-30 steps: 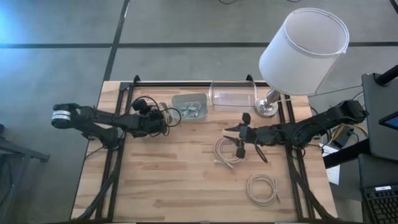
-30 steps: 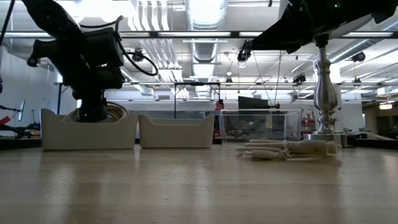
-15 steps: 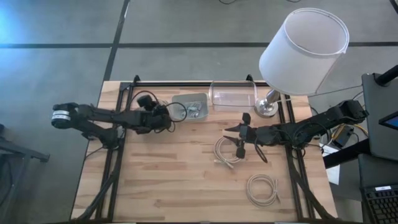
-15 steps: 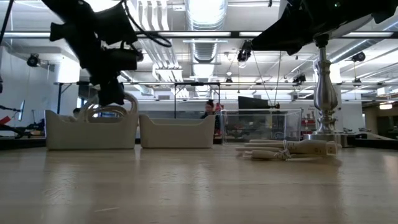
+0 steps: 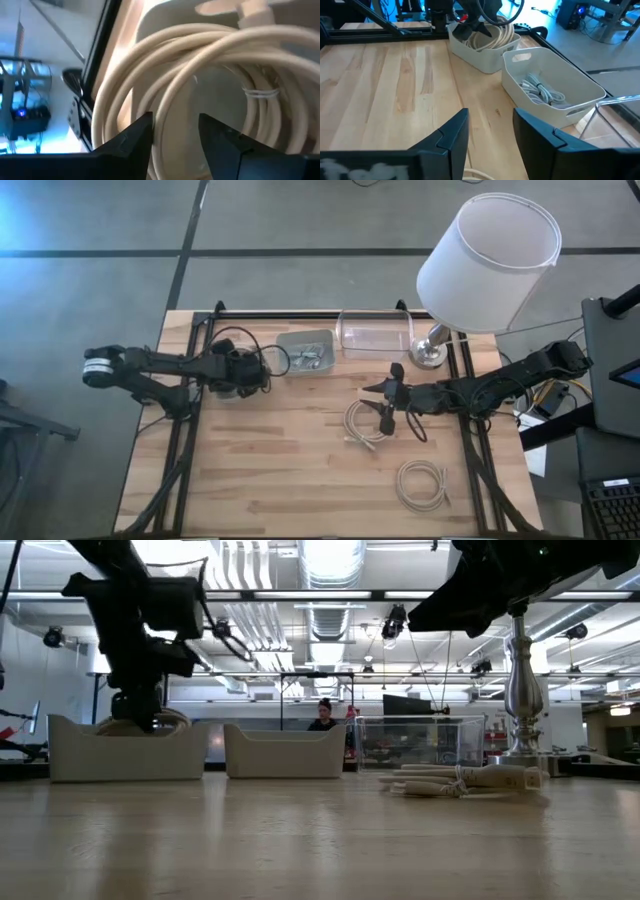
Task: Pick & Place USB Port
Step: Put the light brown HDMI cable into the left gray bin
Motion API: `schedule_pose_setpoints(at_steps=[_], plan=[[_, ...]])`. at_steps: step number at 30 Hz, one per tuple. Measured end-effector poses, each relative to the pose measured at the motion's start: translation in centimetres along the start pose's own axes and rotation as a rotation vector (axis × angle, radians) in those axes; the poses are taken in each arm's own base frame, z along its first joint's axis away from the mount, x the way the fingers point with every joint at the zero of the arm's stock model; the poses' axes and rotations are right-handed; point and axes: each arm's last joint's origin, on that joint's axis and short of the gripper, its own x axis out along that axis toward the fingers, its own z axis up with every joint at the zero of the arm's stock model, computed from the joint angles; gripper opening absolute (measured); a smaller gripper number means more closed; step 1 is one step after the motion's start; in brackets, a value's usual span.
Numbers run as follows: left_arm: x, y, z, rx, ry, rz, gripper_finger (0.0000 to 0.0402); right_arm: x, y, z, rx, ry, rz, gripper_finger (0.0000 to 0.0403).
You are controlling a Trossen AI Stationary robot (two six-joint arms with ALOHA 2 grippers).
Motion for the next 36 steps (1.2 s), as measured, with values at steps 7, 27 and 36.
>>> schedule_pose_setpoints(at_steps=[7,27,36], plan=[[-0.3,0.3,0.5,-0.015,-0.007,-0.019,0.0160,0.0,0.0,0.0,-0.008,0.000,0.000,0.0139],[-2.5,1.2,2.2,-0.059,0.045,-0.249,0.0159,0.0,0.0,0.0,0.002,0.001,0.004,0.0133],[-4.3,2.4,3.0,-0.104,0.071,-0.288,0.0158,0.0,0.0,0.0,0.000,0.001,0.005,0.0140]])
